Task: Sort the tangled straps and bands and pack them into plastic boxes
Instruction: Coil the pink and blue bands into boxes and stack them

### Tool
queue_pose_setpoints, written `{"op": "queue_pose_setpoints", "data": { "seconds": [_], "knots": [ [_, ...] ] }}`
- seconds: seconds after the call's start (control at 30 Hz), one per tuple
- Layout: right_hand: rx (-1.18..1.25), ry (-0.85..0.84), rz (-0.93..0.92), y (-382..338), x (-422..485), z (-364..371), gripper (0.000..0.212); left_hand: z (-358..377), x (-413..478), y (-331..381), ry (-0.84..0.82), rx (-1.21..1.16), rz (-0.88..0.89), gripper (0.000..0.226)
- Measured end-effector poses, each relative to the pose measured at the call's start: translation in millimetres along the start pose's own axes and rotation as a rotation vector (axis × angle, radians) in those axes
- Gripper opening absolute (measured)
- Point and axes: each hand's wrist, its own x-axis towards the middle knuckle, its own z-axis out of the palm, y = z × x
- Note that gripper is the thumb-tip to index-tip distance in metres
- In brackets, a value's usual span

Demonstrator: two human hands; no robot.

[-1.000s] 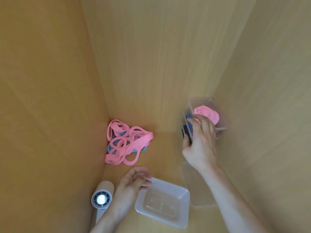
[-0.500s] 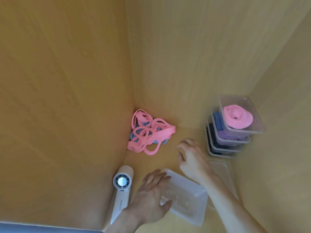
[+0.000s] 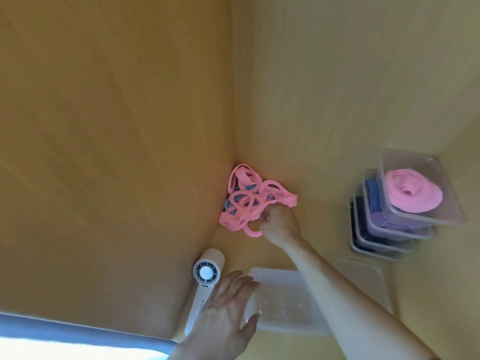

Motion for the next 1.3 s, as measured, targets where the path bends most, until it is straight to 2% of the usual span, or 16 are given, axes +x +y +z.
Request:
{"op": "queue_pose_setpoints", "data": {
  "seconds": [0.07,0.23,0.33,0.47,0.63,0.77,0.87,1.0,1.13,1.23,1.3],
  "knots": [
    [0.013,0.019,0.03,-4.0,17.7,5.0,0.015,-8.5,-4.2,1.0,0.08,-0.042,-0.034,0.058],
    [-0.223,0.116,-0.019,-5.8,53.6,20.2,0.041,-22.6,-17.0,0.6,0.287,-0.143,-0.092,0.048],
    [-0.336,0.087,-0.011,-10.9,69.6,29.5,0.047,-30.0,-20.5,2.8,0.338,-0.166,-0.165,0.044],
    [-0.36,-0.044,0.105,-16.4,84.4,37.8,0.048,-39.0,-20.2,2.7,0.347,-0.182,-0.219,0.043],
    [-0.175,-0.14,0.214,-12.0,90.6,24.1,0.046,-48.6,-22.5,2.7,0.396,-0.22,-0.207,0.041],
    [-0.015,-0.125,0.272,-11.2,86.6,12.6,0.019,-50.0,-19.9,7.8,0.387,-0.273,-0.218,0.039],
    [0.198,-0.109,0.266,-8.5,81.8,8.9,0.008,-51.4,-16.8,10.1,0.364,-0.301,-0.212,0.036],
    [0.301,-0.16,0.207,-5.5,69.5,-3.4,0.018,-52.3,-12.5,10.8,0.341,-0.332,-0.211,0.032],
    [0.438,-0.214,0.227,-5.5,59.6,-22.7,0.016,-53.2,-6.1,9.4,0.313,-0.385,-0.226,0.029],
    [0.519,-0.241,0.155,-13.0,49.7,-45.9,0.035,-57.2,2.3,9.0,0.33,-0.445,-0.241,0.025],
    [0.615,-0.257,0.11,-21.8,42.2,-63.2,0.035,-64.1,11.0,9.6,0.349,-0.514,-0.278,0.027]
  ]
}}
